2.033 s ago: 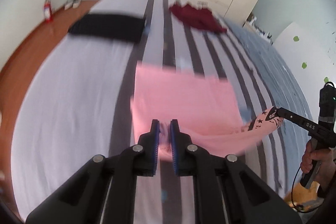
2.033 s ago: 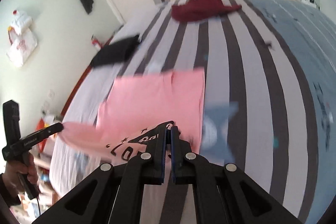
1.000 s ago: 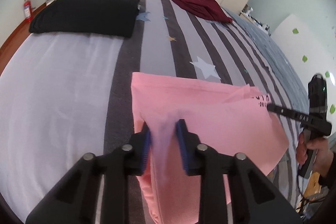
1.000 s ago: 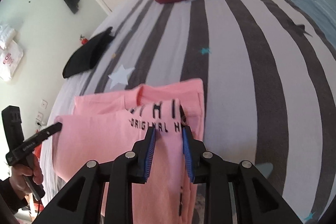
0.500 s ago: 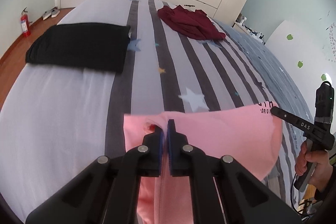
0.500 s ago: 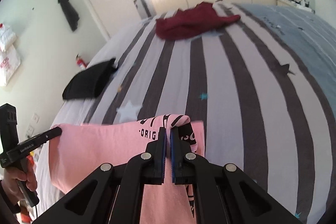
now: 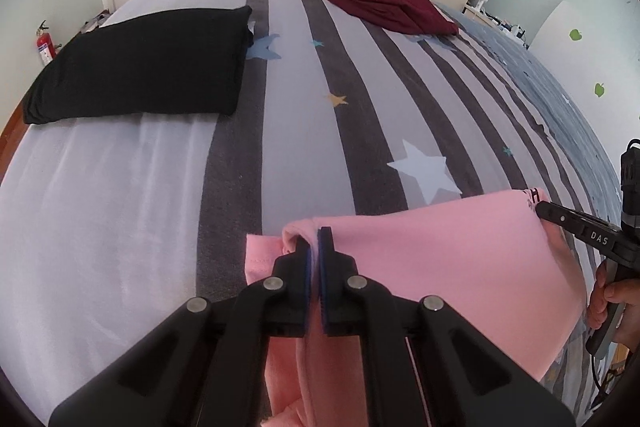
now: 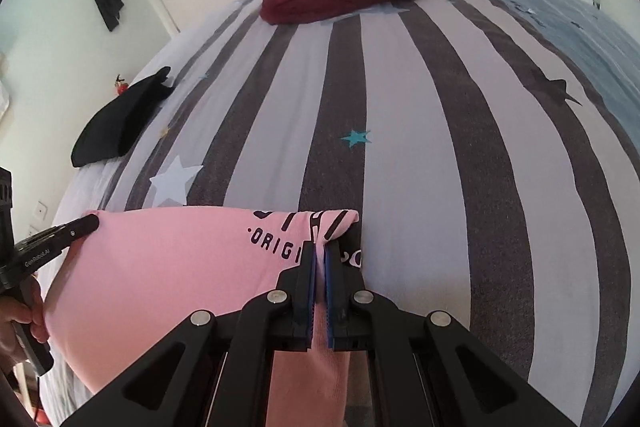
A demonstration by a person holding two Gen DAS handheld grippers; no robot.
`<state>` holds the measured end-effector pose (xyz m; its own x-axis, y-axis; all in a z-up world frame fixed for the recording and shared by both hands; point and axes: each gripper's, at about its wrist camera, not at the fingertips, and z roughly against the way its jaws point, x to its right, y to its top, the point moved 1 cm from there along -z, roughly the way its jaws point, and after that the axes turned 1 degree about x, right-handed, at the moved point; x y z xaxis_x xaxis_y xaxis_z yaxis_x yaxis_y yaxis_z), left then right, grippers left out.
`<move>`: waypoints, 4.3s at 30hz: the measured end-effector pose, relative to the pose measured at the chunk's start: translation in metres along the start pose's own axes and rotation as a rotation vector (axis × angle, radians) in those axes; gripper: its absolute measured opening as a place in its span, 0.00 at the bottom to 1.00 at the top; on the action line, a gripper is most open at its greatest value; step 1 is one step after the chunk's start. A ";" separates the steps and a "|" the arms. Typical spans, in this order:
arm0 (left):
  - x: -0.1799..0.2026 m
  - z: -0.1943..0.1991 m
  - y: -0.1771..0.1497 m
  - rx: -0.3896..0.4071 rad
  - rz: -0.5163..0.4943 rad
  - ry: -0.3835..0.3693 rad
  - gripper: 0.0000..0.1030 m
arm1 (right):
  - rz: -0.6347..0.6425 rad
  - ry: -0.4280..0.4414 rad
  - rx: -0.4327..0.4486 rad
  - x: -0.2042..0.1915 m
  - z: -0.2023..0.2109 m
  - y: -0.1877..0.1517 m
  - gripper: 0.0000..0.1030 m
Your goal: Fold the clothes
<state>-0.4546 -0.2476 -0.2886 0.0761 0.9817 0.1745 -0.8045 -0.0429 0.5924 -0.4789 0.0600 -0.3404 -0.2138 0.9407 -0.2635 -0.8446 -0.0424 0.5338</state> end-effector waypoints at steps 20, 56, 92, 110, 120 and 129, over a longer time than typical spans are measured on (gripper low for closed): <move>0.044 0.016 -0.001 0.027 0.025 0.039 0.05 | 0.138 0.026 0.090 -0.069 0.013 -0.006 0.10; 0.114 0.077 -0.081 0.077 0.078 -0.138 0.04 | 0.170 0.123 0.076 -0.109 0.083 -0.095 0.06; 0.053 0.072 -0.110 0.039 0.115 0.023 0.02 | 0.101 0.023 0.032 -0.037 0.065 -0.114 0.00; 0.022 0.068 -0.139 0.042 0.160 0.097 0.02 | 0.023 0.027 0.038 -0.005 0.061 -0.112 0.00; 0.005 0.091 -0.110 0.083 0.238 0.192 0.02 | 0.005 -0.088 0.058 0.009 0.077 -0.086 0.05; 0.026 0.042 -0.022 0.149 0.139 0.096 0.02 | 0.102 -0.021 0.133 -0.035 0.053 -0.021 0.05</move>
<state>-0.4102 -0.2286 -0.2638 -0.0920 0.9772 0.1911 -0.7068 -0.1993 0.6788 -0.4278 0.0459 -0.2997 -0.2838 0.9406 -0.1863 -0.7459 -0.0945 0.6593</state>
